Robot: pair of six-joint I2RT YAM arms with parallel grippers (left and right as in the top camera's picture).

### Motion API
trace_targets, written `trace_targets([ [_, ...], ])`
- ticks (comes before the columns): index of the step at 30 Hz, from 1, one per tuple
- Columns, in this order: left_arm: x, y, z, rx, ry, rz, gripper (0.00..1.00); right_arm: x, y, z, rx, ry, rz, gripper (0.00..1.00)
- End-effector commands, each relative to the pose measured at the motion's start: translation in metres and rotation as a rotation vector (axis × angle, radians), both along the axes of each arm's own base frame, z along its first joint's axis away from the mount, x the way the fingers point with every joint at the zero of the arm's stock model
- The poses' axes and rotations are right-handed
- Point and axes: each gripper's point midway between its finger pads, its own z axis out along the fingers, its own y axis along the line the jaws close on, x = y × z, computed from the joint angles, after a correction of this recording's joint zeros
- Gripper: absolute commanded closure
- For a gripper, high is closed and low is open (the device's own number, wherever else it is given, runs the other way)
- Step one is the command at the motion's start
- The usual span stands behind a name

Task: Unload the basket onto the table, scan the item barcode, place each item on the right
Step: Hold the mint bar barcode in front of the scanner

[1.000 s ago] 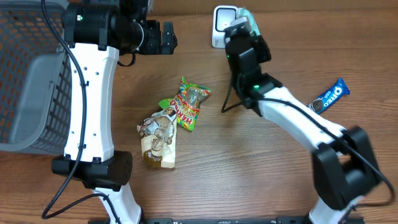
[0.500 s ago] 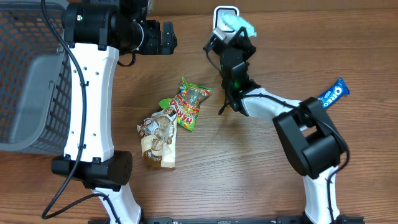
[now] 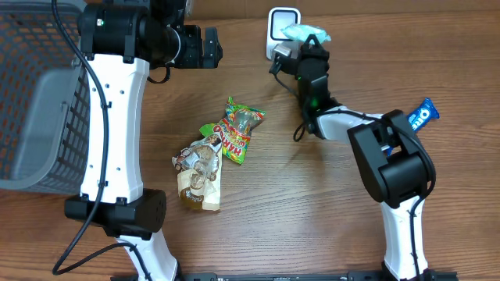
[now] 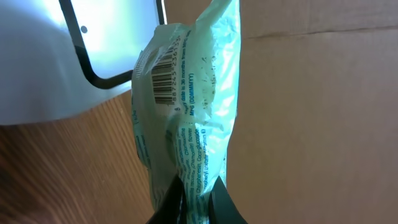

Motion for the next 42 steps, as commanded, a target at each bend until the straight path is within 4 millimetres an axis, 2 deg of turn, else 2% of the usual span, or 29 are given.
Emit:
trace_targets([
  [1,-0.001,0.002,0.006,0.006,-0.021,-0.002,0.0,0.005,0.021,0.012,0.007,-0.028,0.118,0.96],
  [6,-0.001,0.002,0.006,0.006,-0.021,-0.002,0.0,0.003,0.044,0.011,0.023,-0.023,0.253,0.96],
  [13,-0.001,0.002,0.006,0.006,-0.021,-0.002,0.0,0.004,0.046,0.016,0.031,-0.044,0.272,0.96],
  [19,-0.001,0.002,0.006,0.006,-0.021,-0.002,0.0,0.01,0.03,0.042,0.044,-0.146,0.255,0.96],
  [24,-0.001,0.002,0.006,0.006,-0.021,-0.002,0.0,0.012,0.025,0.051,-0.073,-0.182,0.251,0.96],
  [34,-0.001,0.002,0.006,0.006,-0.021,-0.002,0.0,0.002,0.035,0.109,-0.045,-0.419,0.314,0.96],
  [38,-0.001,0.002,0.006,0.006,-0.021,-0.002,0.01,-0.002,0.039,0.12,-0.043,-0.467,0.337,0.96],
  [42,-0.001,0.002,0.006,0.006,-0.021,-0.002,0.0,-0.006,0.047,0.124,-0.144,-0.499,0.377,0.96],
])
